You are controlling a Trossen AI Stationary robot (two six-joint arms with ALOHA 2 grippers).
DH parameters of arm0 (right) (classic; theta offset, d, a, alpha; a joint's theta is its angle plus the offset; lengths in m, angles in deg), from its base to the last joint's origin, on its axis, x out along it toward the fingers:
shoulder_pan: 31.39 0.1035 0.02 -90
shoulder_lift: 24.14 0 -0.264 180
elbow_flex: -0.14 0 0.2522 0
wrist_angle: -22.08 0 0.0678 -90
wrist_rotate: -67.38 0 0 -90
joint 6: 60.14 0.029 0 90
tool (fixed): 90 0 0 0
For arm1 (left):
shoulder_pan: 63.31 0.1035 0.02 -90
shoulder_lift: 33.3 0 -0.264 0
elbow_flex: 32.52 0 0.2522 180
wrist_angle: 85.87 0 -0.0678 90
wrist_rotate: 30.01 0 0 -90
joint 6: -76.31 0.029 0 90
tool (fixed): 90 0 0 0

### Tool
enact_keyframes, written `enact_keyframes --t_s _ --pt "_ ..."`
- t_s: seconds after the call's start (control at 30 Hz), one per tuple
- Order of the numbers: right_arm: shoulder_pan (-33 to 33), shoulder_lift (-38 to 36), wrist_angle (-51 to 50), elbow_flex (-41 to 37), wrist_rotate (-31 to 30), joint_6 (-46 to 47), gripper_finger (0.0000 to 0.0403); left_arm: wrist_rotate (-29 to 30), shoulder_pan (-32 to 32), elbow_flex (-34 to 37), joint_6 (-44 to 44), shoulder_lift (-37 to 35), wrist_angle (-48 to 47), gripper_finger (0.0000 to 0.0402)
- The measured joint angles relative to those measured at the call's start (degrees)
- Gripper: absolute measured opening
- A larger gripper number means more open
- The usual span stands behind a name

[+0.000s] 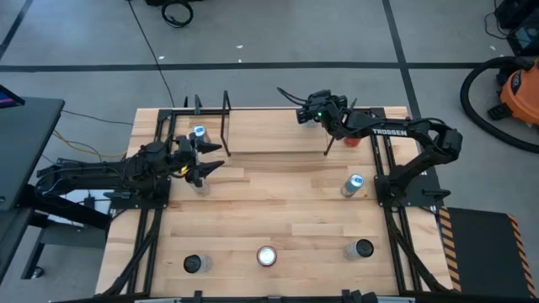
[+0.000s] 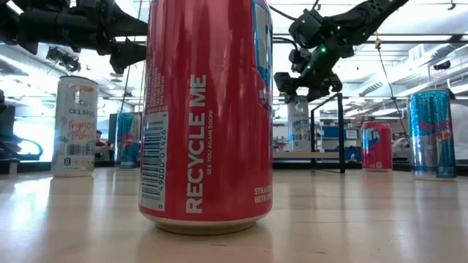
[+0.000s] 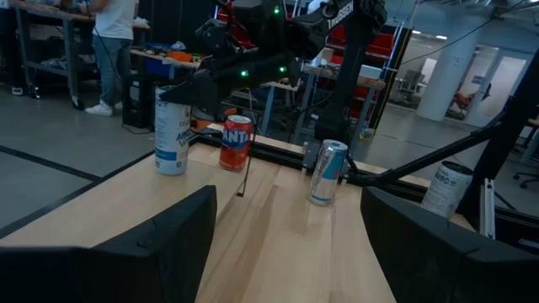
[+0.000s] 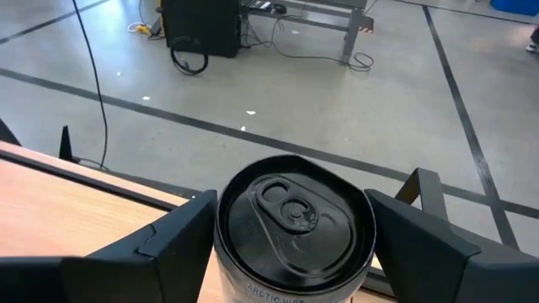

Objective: Place canned beverage on shelf
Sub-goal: Put the top white blue soda can on the shelf, then put the top red soda can on the shelf

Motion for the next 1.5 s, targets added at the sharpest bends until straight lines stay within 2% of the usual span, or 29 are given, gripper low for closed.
enact_keyframes --t_s 0.27,0.63,0.87,1.13,1.3,1.5 --pt "-0.04 0.11 -0.49 -0.09 0.97 0.07 0.0306 0.00 0.00 0.00 -0.02 0.00 0.00 0.0298" --pt "-0.10 0.17 -0.24 -0.14 1.04 -0.33 0.0344 0.00 0.00 0.00 0.00 0.00 0.00 0.0298" --pt "-0.11 0.05 1.46 -0.14 0.82 -2.98 0.0350 0.00 0.00 0.00 0.02 0.00 0.00 0.0298" --pt "0.14 -4.28 1.66 -0.14 0.68 -5.75 0.0350 0.00 -0.02 0.00 0.00 0.00 0.00 0.0298" --pt "1.35 -9.49 -0.27 -0.12 7.55 -11.35 0.0350 0.00 0.00 0.00 0.00 0.00 0.00 0.0298" --pt "3.59 -17.47 -5.72 -0.11 15.06 -11.49 0.0350 0.00 0.00 0.00 -0.04 0.00 0.00 0.0298"
